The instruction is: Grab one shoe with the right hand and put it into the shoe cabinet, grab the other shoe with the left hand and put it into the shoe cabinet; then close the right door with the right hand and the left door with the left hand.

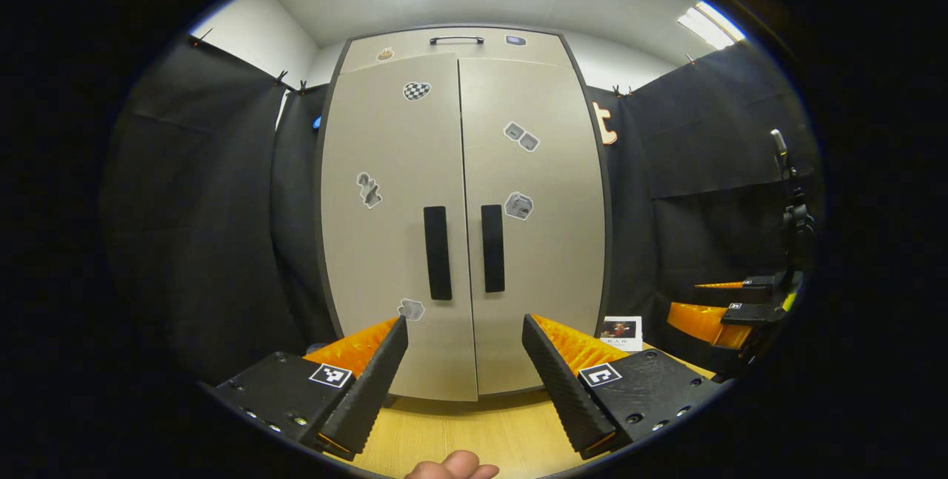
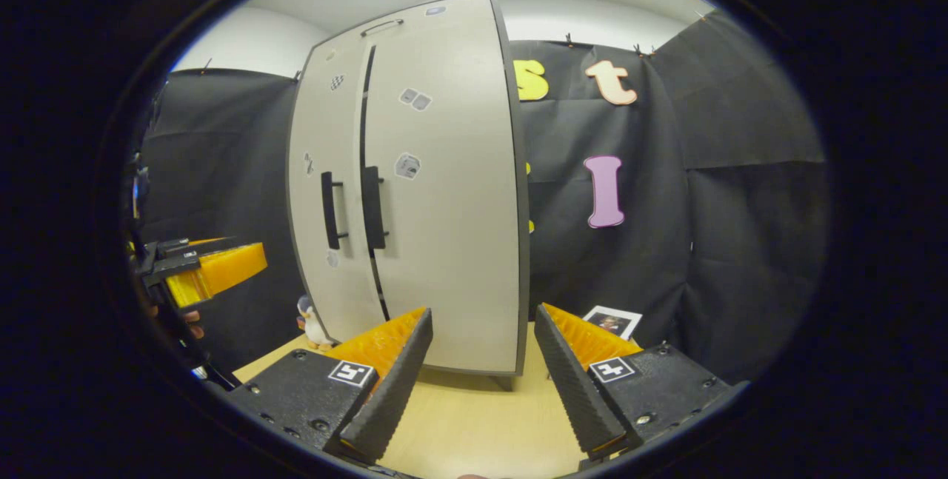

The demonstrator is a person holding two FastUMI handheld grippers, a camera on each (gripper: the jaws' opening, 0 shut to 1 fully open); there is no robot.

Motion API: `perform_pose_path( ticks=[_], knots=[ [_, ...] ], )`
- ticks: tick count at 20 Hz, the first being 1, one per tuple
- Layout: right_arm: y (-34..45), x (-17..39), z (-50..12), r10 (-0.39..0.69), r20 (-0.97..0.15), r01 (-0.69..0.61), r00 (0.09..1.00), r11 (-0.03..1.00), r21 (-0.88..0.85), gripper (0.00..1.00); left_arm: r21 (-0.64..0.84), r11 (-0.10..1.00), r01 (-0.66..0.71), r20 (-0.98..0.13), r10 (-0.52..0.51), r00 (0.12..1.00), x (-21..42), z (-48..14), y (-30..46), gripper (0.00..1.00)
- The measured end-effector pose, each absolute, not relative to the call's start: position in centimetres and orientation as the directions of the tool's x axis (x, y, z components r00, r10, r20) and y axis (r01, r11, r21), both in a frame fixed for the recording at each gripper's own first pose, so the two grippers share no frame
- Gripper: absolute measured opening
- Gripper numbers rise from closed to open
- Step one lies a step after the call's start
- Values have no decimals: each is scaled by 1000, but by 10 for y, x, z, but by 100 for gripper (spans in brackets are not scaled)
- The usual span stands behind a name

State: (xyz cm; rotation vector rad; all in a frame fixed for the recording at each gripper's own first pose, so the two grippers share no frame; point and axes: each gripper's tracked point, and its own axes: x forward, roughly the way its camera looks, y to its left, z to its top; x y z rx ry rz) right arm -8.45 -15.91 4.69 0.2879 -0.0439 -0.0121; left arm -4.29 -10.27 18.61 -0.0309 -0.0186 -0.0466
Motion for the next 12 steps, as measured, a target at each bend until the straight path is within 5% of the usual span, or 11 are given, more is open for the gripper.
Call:
perform_pose_path(
  ticks=[12],
  knots=[
    [-152,-74,53,25,67,-43,997,959,280,91,-37,997,74,2,-74,997,-31,174,-117,96]
  ],
)
